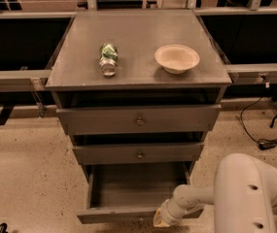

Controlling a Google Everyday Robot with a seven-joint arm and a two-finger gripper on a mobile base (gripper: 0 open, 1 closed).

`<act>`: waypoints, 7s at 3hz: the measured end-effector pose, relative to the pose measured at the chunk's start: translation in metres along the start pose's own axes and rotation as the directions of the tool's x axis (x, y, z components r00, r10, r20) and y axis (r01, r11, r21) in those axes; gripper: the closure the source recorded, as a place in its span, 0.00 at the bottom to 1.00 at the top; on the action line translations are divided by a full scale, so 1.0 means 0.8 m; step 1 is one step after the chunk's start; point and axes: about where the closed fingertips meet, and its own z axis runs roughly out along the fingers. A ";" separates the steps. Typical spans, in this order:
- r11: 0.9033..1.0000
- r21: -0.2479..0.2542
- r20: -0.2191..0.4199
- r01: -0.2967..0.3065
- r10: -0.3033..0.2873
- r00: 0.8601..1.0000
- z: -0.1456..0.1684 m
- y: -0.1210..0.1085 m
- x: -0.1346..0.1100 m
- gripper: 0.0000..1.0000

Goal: Close bottom drawer

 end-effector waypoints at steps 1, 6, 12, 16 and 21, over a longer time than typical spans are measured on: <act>0.998 -0.009 -0.049 -0.070 0.069 0.996 0.030 0.006 0.015 1.00; 0.991 0.037 -0.018 -0.131 0.132 0.991 0.045 0.005 0.020 0.02; 0.982 0.173 -0.008 -0.082 0.085 0.996 0.025 -0.054 0.025 0.74; 0.982 0.173 -0.008 -0.082 0.085 0.996 0.025 -0.053 0.025 0.00; 0.963 0.269 -0.006 0.005 -0.003 1.000 0.033 -0.105 0.021 0.96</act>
Offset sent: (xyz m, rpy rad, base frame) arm -0.0017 -0.0060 -0.0470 0.0154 0.0009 -0.2392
